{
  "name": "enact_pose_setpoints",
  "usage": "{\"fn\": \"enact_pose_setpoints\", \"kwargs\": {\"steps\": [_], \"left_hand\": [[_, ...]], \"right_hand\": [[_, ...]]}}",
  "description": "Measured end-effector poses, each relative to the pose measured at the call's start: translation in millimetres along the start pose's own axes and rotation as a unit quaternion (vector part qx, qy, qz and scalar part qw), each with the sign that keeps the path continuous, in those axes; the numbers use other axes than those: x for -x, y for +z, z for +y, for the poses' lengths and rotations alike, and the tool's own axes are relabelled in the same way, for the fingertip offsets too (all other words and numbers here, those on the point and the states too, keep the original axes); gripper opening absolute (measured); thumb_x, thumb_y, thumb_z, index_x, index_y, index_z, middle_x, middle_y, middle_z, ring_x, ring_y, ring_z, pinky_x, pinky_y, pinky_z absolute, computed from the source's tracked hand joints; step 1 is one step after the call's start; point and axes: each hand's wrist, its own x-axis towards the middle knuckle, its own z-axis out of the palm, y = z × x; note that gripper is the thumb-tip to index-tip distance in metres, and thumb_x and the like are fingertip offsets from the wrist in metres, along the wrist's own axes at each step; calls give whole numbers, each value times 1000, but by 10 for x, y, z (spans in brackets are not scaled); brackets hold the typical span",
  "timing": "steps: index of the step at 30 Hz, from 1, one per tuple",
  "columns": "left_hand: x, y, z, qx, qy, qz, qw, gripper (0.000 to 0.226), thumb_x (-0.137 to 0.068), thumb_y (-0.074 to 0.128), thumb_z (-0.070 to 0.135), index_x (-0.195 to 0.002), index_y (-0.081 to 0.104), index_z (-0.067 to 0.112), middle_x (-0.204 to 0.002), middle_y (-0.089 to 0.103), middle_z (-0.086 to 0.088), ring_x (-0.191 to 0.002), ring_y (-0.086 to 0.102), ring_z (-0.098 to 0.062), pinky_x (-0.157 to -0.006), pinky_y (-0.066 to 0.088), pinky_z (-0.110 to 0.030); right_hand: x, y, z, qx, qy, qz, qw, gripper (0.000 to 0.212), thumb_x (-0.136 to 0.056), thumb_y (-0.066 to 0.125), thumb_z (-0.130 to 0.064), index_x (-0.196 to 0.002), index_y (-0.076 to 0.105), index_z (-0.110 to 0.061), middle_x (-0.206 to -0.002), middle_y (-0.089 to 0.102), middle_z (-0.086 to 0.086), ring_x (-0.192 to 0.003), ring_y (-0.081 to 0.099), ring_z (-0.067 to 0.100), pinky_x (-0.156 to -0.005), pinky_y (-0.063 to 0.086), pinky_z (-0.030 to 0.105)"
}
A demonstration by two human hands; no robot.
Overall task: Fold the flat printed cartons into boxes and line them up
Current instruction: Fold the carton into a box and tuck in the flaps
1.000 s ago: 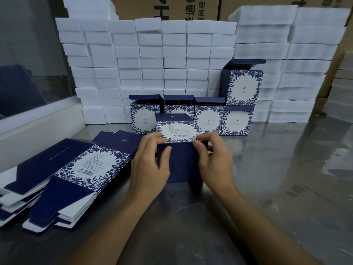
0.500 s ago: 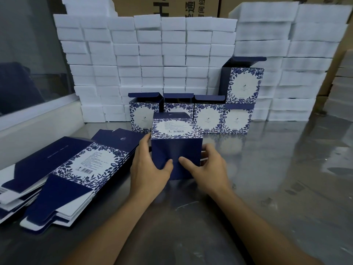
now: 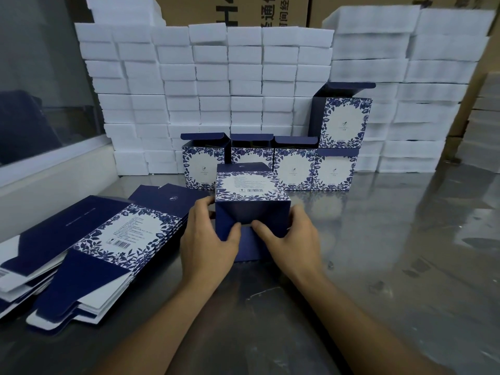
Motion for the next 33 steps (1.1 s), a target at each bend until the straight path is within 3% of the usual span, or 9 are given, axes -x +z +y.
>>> {"fn": "enact_pose_setpoints", "kwargs": {"steps": [3, 6, 13, 15, 19, 23, 26, 29, 33], "left_hand": [[4, -25, 45, 7, 7, 0, 1000, 57, -75, 78, 35, -122, 49, 22, -112, 56, 7, -97, 60, -14, -72, 50, -35], [8, -71, 98, -4, 38, 11, 999, 57, -74, 70, 46, -122, 46, 27, -110, 54, 10, -95, 58, -13, -68, 48, -33], [2, -81, 146, -41, 114, 31, 992, 56, -72, 80, 18, -121, 54, 11, -110, 57, -2, -98, 62, -24, -67, 49, -32], [-10, -76, 129, -60, 147, 38, 987, 54, -70, 81, 7, -118, 56, 8, -108, 57, -7, -96, 63, -28, -66, 52, -36], [-47, -91, 100, -79, 187, 56, 978, 53, -66, 82, 2, -112, 56, 4, -103, 55, -11, -93, 59, -32, -71, 53, -46], [-44, -102, 118, -88, 208, 47, 973, 51, -73, 77, 22, -117, 57, 7, -109, 55, -11, -99, 55, -29, -80, 48, -45], [-13, -96, 160, -108, 215, 24, 970, 53, -85, 62, 43, -127, 59, 11, -125, 53, -12, -114, 51, -29, -93, 41, -51], [-7, -91, 187, -76, 202, 3, 977, 47, -93, 49, 42, -132, 59, 17, -138, 44, -14, -127, 42, -30, -101, 37, -57], [-15, -95, 169, 18, 190, -8, 982, 38, -95, 50, 36, -121, 67, 13, -141, 37, -18, -130, 38, -32, -111, 35, -40]], "right_hand": [[13, -6, -4, -84, 12, -25, 996, 51, -69, 75, -68, -97, 56, -30, -96, 68, -14, -86, 65, 5, -79, 58, 39], [28, -3, -20, -151, 19, -23, 988, 55, -64, 69, -78, -98, 60, -36, -95, 72, -18, -86, 68, 0, -80, 60, 39], [13, 5, -65, -306, 49, -62, 949, 75, -60, 60, -92, -117, 57, -44, -111, 71, -20, -106, 68, 5, -99, 53, 43], [1, 0, -79, -346, 81, -72, 932, 75, -65, 63, -85, -122, 57, -37, -112, 71, -18, -108, 67, 5, -101, 52, 39], [-12, -14, -88, -391, 111, -102, 908, 34, -86, 70, -49, -114, 62, -32, -107, 76, -8, -97, 74, 13, -80, 60, 27], [-59, 14, -84, -434, 173, -88, 880, 8, -100, 56, -29, -103, 60, -23, -96, 74, 1, -83, 74, 19, -76, 58, 33], [-98, 15, -51, -429, 190, -77, 880, 16, -101, 51, -22, -96, 65, -17, -85, 73, 2, -74, 72, 18, -75, 59, 36], [-104, 0, -29, -389, 188, -69, 899, 22, -102, 49, -20, -103, 71, -17, -95, 75, 4, -82, 70, 18, -70, 56, 32], [-73, 21, -9, -286, 119, -74, 948, 34, -99, 47, -11, -122, 68, -26, -111, 75, 3, -100, 69, 16, -85, 54, 33]]}}
